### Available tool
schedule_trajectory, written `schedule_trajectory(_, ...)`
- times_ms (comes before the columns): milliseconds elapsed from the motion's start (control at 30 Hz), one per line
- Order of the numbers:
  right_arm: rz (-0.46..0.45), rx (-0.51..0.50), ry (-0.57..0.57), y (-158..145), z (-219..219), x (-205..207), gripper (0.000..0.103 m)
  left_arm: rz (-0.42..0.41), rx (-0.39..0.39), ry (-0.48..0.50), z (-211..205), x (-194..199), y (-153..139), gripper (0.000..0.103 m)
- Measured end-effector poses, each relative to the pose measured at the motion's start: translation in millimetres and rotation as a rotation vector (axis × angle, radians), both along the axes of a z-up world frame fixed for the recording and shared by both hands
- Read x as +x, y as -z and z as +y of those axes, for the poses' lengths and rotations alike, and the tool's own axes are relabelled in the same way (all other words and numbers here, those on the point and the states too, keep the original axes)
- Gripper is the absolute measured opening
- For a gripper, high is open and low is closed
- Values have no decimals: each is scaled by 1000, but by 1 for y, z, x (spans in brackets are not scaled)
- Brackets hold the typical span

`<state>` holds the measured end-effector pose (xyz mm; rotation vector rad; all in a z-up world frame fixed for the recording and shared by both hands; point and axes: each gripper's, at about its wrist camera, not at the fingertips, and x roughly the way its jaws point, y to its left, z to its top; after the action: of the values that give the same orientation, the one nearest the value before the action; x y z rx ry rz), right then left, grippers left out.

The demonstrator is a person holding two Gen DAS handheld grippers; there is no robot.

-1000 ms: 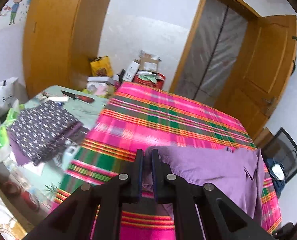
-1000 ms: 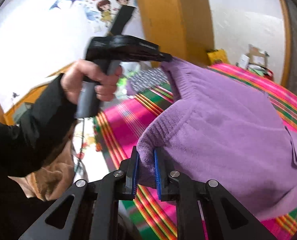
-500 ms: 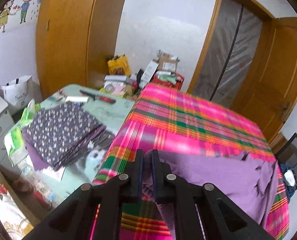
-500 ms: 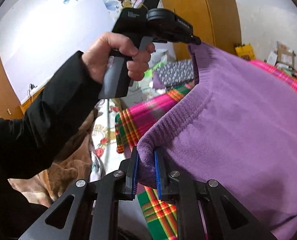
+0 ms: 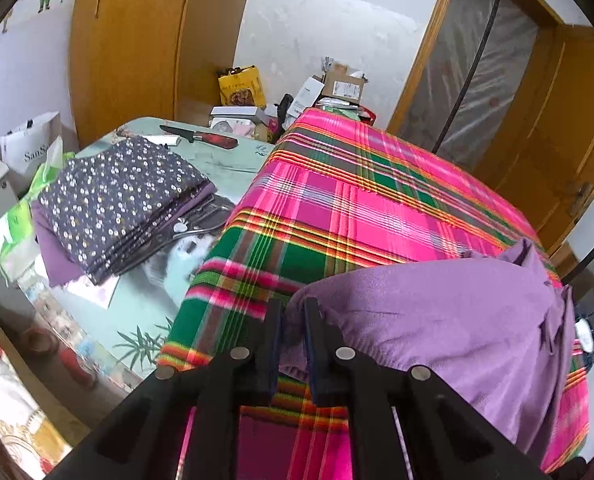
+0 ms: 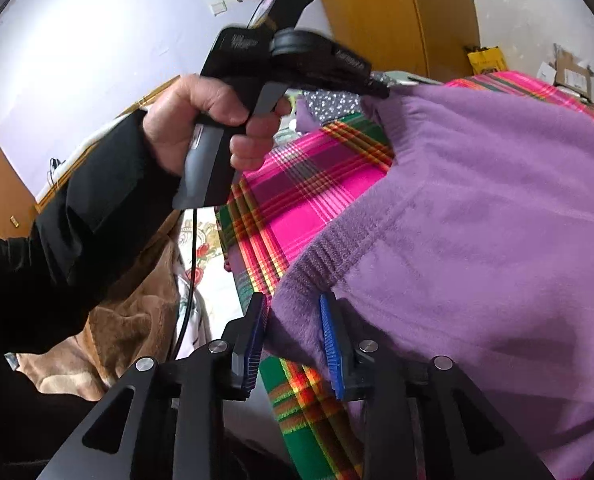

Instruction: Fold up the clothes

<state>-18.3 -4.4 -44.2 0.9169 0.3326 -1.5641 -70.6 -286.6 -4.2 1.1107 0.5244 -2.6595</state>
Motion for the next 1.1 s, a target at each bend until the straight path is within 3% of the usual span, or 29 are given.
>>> schedule_trajectory(367,15,-78,116,-21,49,-12,28,30,51,-25,12,53,5,17)
schedule_trajectory(800,33,-92,279,-11,71,-21,28,66,107,105,91,102,10,23)
schedule_trajectory(833,31,-95,290,-10,73,-22,29,67,114,111,96,104,11,23)
schedule_trajectory(933,27,-114,333,-8,82,-27,47,62,145,126,106,109,16,24)
schedule_trajectory(1100,0,-143,351,-9,93,-33,47,39,201,116,115,124,26,25)
